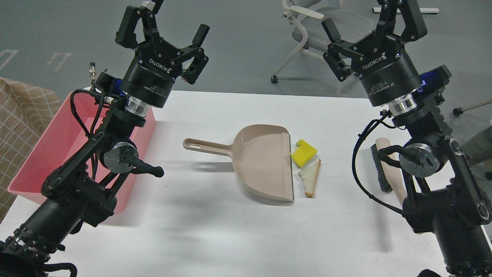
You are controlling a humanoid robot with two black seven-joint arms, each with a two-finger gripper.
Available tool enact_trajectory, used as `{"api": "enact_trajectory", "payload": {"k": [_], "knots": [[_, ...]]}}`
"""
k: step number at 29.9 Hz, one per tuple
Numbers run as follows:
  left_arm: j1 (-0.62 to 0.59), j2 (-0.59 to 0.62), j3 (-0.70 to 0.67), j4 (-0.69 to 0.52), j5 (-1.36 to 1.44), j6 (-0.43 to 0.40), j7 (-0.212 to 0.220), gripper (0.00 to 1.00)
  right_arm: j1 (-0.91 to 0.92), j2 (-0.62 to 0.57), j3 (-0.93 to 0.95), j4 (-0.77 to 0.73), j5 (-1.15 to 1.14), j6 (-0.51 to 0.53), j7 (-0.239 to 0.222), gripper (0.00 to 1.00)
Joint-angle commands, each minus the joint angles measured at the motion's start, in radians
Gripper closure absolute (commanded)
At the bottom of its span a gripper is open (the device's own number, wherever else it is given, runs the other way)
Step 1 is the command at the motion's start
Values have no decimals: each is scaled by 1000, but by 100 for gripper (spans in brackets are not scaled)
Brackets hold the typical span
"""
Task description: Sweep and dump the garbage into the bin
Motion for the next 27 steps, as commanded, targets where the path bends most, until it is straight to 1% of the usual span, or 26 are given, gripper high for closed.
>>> {"api": "enact_trajectory", "payload": {"k": [1,23,27], "knots": [[2,0,1,0,0,-2,0,2,-5,0,-2,1,0,3,2,0],[19,4,10,-1,2,-2,0,2,-66,0,-6,38,-11,3,2,0],[19,14,13,-4,23,20,0,2,-66,0,-18,39,-29,-26,0,0]]}}
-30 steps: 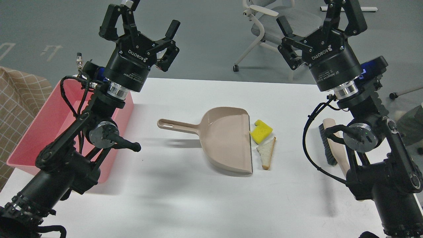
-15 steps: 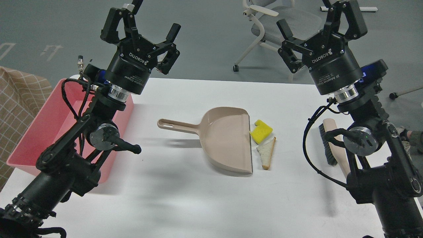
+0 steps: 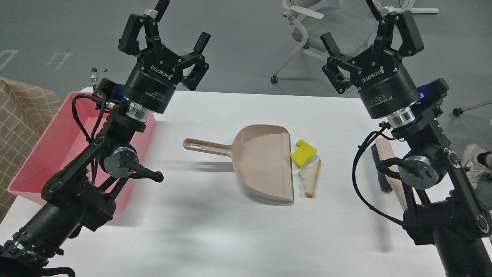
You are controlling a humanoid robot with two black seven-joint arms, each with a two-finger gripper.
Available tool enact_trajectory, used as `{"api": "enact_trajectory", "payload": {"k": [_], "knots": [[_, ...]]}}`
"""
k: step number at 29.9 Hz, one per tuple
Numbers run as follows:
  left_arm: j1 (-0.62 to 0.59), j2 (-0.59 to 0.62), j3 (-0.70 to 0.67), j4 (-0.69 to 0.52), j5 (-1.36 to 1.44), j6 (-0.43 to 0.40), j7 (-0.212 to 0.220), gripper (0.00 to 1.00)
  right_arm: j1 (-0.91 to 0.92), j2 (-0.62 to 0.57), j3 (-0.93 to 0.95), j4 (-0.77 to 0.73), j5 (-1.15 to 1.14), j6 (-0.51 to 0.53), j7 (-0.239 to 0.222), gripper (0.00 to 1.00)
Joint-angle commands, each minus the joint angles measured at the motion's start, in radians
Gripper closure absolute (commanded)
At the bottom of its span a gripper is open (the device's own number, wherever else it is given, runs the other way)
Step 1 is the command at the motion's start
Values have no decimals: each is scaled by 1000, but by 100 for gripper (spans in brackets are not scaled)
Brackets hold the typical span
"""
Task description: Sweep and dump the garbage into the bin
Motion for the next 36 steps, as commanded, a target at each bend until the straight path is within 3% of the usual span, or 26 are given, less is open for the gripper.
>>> {"api": "enact_trajectory", "payload": {"k": [1,8,13,21,23,27,32,36], "knots": [[-2,12,2,-6,26,25,0,2,-1,0,-8,1,-28,-29,-2,0],[15,56,22,-64,131,110,0,2,1,0,-8,1,-96,-92,-27,0],[124,75,33,-170,204,167,0,2,4,-2,-14,46,-97,-105,-97,0],[250,76,33,-207,260,270,0,2,15,-193,-38,54,-96,-108,-113,0],[318,76,35,-270,263,275,0,2,13,-222,-37,54,-96,-126,-113,0],[386,50,51,-295,327,291,0,2,12,-219,-32,56,-91,-151,-111,0],[451,3,145,-296,469,446,0,2,13,-120,18,57,-83,-143,-102,0],[455,-8,186,-285,482,497,0,2,18,-72,26,54,-83,-135,-102,0]]}}
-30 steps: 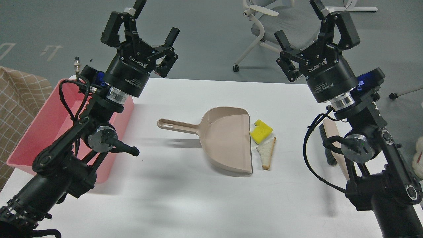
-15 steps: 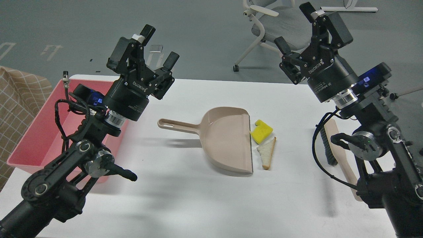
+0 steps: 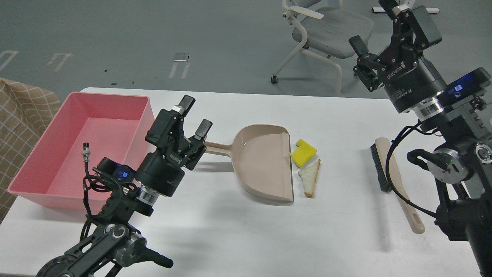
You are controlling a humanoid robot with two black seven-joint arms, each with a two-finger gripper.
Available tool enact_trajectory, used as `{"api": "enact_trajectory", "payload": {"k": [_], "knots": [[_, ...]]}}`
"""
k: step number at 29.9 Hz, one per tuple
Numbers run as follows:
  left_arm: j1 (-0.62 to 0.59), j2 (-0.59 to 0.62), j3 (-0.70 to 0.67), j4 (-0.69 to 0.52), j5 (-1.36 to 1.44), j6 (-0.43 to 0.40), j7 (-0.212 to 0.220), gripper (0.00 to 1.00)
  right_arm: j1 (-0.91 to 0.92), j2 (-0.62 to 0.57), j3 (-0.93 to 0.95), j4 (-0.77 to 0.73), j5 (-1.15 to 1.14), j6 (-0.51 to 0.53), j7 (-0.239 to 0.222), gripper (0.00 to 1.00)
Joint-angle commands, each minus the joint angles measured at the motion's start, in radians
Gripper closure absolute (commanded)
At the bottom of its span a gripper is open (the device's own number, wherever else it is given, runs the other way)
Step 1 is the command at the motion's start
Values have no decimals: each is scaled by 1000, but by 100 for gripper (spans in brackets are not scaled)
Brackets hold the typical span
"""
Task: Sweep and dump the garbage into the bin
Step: 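Lower the left gripper toward the beige dustpan handle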
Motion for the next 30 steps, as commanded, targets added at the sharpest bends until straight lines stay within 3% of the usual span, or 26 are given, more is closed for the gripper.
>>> {"api": "enact_trajectory", "payload": {"k": [1,11,17,22,30], "knots": [[5,-9,57,20,13,60,0,2,7,40,5,-5,1,7,0,0],[34,-44,206,86,53,245,0,2,12,72,8,-8,1,5,2,0],[17,-53,209,124,54,253,0,2,1,59,5,-5,1,13,-1,0],[-10,-53,197,172,51,258,0,2,-39,31,18,-12,7,89,-1,0],[-108,-88,195,339,39,270,0,2,-55,31,46,-20,70,111,0,0]]}}
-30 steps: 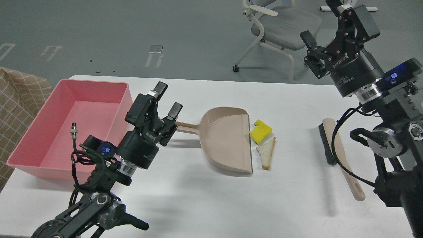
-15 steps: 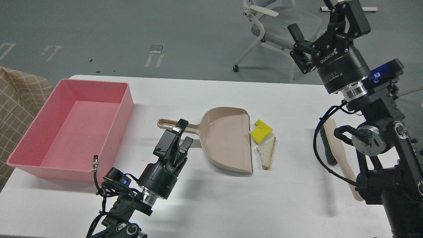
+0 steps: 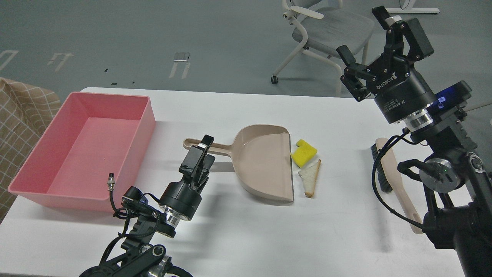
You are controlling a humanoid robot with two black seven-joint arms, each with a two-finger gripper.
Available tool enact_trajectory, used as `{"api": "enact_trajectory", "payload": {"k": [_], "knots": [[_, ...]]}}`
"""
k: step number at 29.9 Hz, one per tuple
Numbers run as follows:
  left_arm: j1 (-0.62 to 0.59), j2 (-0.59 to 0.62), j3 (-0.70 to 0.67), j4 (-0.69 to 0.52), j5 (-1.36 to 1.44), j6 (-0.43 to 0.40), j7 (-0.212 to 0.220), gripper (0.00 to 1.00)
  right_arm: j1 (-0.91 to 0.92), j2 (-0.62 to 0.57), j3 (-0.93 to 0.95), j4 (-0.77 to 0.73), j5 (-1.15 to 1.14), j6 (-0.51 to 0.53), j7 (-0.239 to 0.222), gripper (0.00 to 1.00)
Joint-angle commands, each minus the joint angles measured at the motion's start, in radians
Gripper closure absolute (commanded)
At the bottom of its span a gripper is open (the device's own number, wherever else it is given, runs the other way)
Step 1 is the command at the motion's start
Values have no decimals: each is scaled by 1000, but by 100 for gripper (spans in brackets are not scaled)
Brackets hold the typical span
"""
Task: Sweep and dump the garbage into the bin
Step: 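Lower the left gripper toward the beige dustpan handle, then close the left gripper on the dustpan handle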
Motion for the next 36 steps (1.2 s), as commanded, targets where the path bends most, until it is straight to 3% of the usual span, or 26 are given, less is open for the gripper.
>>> {"api": "enact_trajectory", "payload": {"k": [1,9,18,22,36], "knots": [[-31,-19,3,53,-7,1,0,2,-5,0,18,-2,9,2,2,0],[-19,-41,45,57,-5,13,0,2,-8,0,49,-5,8,0,2,0],[-33,-53,94,109,-4,118,0,2,-7,0,63,-15,8,-3,3,0],[-53,-83,95,168,-4,118,0,2,-7,0,69,-12,8,-4,3,0],[-71,-97,94,195,-7,118,27,2,-7,0,84,-14,8,-6,3,0]]}}
